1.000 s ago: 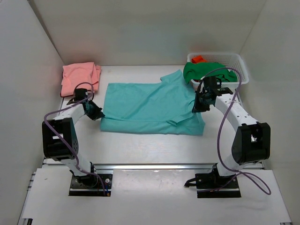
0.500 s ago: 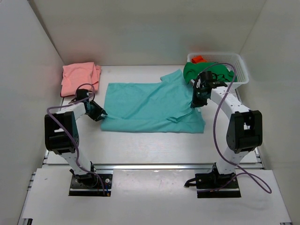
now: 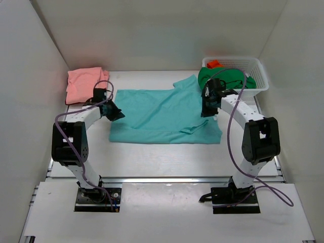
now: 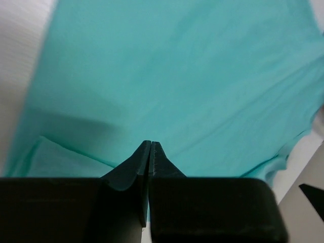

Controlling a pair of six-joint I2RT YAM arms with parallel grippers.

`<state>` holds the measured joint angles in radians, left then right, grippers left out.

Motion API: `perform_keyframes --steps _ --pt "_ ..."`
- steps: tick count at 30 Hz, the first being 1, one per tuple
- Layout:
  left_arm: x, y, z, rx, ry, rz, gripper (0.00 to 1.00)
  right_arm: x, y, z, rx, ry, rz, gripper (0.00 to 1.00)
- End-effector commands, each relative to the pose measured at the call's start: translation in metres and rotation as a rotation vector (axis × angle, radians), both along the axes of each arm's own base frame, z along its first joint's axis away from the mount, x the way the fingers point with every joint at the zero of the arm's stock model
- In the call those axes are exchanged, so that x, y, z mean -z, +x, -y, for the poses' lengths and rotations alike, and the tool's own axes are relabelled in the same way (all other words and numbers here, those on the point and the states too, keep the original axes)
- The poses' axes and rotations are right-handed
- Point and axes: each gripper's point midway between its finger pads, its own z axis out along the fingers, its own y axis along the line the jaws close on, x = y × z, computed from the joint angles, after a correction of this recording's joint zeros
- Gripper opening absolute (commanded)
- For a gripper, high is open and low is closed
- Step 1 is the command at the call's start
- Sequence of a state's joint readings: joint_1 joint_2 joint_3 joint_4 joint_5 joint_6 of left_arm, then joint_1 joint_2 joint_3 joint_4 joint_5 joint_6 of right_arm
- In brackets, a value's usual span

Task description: Fold and stack the t-shirts

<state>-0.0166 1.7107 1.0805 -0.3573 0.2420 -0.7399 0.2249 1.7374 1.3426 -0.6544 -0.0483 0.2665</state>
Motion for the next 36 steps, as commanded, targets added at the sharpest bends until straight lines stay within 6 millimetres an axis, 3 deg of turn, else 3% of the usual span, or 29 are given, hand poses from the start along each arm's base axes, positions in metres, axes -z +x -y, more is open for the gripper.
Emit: perform_keyframes --steps 1,3,7,9,14,23,26,27,28,31,33,36 --pt "0.013 -0.02 0.024 0.047 0.032 -0.013 0.11 0.007 -0.006 -0.029 -0.055 0.036 0.025 0.1" --pt "0.032 -0.031 0.028 0.053 0.051 -0.054 0.1 0.016 -0.008 -0.033 -0.051 0.037 0.028 0.07" --pt "0.056 -0.053 0.025 0.048 0.114 -0.139 0.1 0.048 -0.029 -0.035 -0.036 0.042 -0.024 0.01" --pt "0.064 -0.069 0.018 0.048 0.165 -0.192 0.11 0.064 -0.046 -0.036 -0.045 0.056 -0.08 0.01" --pt "0.075 -0.119 -0.005 0.024 0.221 -0.289 0.13 0.092 -0.113 -0.035 -0.042 0.07 -0.226 0.0" --pt "0.074 -0.201 -0.026 0.048 0.27 -0.395 0.16 0.086 -0.21 -0.048 -0.095 0.066 -0.392 0.0" --pt "0.055 -0.201 -0.023 0.026 0.236 -0.33 0.21 0.081 -0.238 -0.045 -0.096 0.078 -0.431 0.0" --pt "0.042 -0.193 -0.018 0.012 0.203 -0.285 0.31 0.072 -0.238 -0.045 -0.102 0.083 -0.41 0.0" --pt "0.028 -0.187 -0.015 0.006 0.183 -0.238 0.36 0.07 -0.241 -0.043 -0.103 0.077 -0.415 0.0" --pt "-0.027 -0.153 -0.007 -0.031 0.127 -0.087 0.36 0.025 -0.216 -0.048 -0.125 0.133 -0.289 0.0" --pt "-0.07 -0.118 -0.005 -0.051 0.11 0.041 0.39 -0.003 -0.197 -0.048 -0.134 0.163 -0.222 0.01" --pt "-0.09 -0.081 -0.008 -0.055 0.099 0.115 0.38 -0.036 -0.156 -0.054 -0.148 0.172 -0.09 0.0"
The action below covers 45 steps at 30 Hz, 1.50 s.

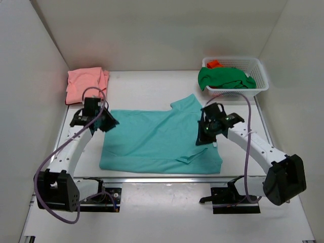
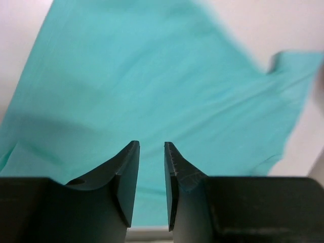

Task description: Fold and stack the t-shirts

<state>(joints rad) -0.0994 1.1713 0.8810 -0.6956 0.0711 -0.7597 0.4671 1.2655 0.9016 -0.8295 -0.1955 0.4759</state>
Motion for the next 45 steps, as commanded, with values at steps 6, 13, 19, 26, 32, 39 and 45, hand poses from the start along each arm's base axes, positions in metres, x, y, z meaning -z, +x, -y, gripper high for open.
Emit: perform_keyframes --steps 6,13,19,26,32,39,45 --pt "-0.008 0.097 -0.031 -0.075 0.026 0.105 0.37 -0.056 0.131 -0.002 0.043 -0.003 0.319 0.02" --pt "0.023 0.165 -0.066 -0.125 0.077 0.063 0.49 -0.066 0.219 -0.005 0.049 -0.06 0.383 0.02" --pt "0.048 0.194 -0.062 -0.106 0.062 0.009 0.51 -0.044 0.246 0.003 0.07 -0.104 0.365 0.06" --pt "0.078 0.198 -0.049 -0.086 0.026 -0.092 0.5 -0.033 0.284 0.006 0.098 -0.142 0.373 0.1" --pt "0.085 0.189 -0.045 -0.091 0.024 -0.128 0.5 -0.027 0.305 0.01 0.107 -0.152 0.375 0.13" --pt "0.1 0.18 -0.046 -0.078 0.044 -0.183 0.04 0.001 0.318 0.014 0.103 -0.194 0.347 0.24" --pt "0.1 0.178 -0.047 -0.077 0.042 -0.191 0.0 0.029 0.323 0.015 0.117 -0.286 0.32 0.33"
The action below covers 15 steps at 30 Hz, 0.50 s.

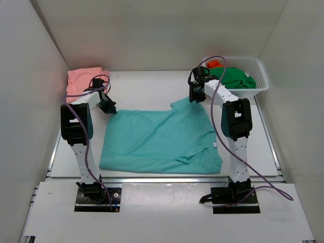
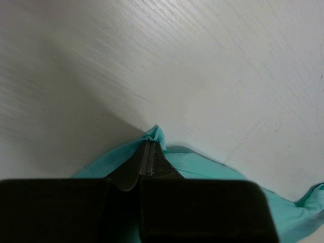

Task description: Fold and stack the t-shirts

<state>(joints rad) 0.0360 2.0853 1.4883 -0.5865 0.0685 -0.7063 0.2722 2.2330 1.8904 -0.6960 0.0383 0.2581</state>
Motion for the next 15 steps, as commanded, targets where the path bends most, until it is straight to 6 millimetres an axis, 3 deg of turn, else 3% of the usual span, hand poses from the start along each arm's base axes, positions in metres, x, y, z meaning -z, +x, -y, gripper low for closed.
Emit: perform_keyframes --steps 1,3,7,12,15 --pt "-0.01 0.0 0.001 0.022 0.016 -0.003 0.0 -0.004 0.018 0.007 0.036 -0.087 0.053 0.35" --pt "-0.012 -0.002 -0.001 0.029 0.017 -0.008 0.0 -0.002 0.024 0.008 0.051 -0.114 0.063 0.42" --pt "-0.013 -0.004 -0.007 0.019 0.022 -0.012 0.0 0.008 0.036 0.019 0.073 -0.127 0.064 0.46" --pt "-0.018 -0.005 -0.01 0.013 0.022 -0.004 0.0 0.025 0.032 0.033 0.088 -0.119 0.019 0.49" --pt "-0.019 -0.005 -0.013 0.005 0.015 -0.004 0.0 0.027 0.03 0.031 0.079 -0.12 0.018 0.5"
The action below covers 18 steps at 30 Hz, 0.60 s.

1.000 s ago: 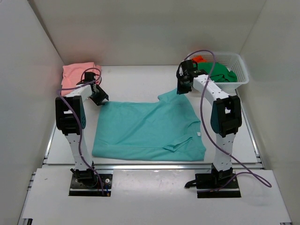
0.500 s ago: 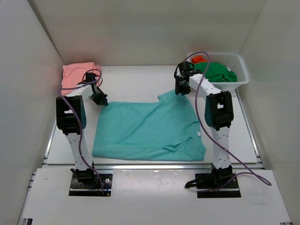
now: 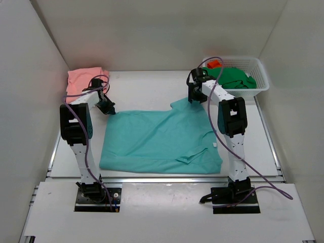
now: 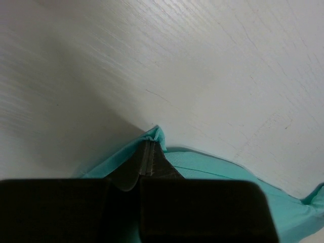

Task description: Fold and stack the t-shirts

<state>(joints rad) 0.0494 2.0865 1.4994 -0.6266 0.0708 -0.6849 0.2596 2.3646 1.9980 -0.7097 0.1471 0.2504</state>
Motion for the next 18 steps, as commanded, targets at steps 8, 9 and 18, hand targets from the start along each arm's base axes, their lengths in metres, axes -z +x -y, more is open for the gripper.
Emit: perform_keyframes --steps 8,9,18 --pt "-0.023 0.0 -0.015 -0.016 0.006 0.027 0.0 0.011 0.002 -0.011 -0.063 0.053 -0.014 0.4" --pt "-0.019 -0.001 -0.013 -0.008 0.006 0.02 0.0 0.012 0.0 -0.014 -0.074 0.051 -0.02 0.27" --pt "-0.047 0.019 -0.005 0.04 -0.005 0.097 0.0 -0.028 0.019 -0.008 -0.058 0.032 0.075 0.0"
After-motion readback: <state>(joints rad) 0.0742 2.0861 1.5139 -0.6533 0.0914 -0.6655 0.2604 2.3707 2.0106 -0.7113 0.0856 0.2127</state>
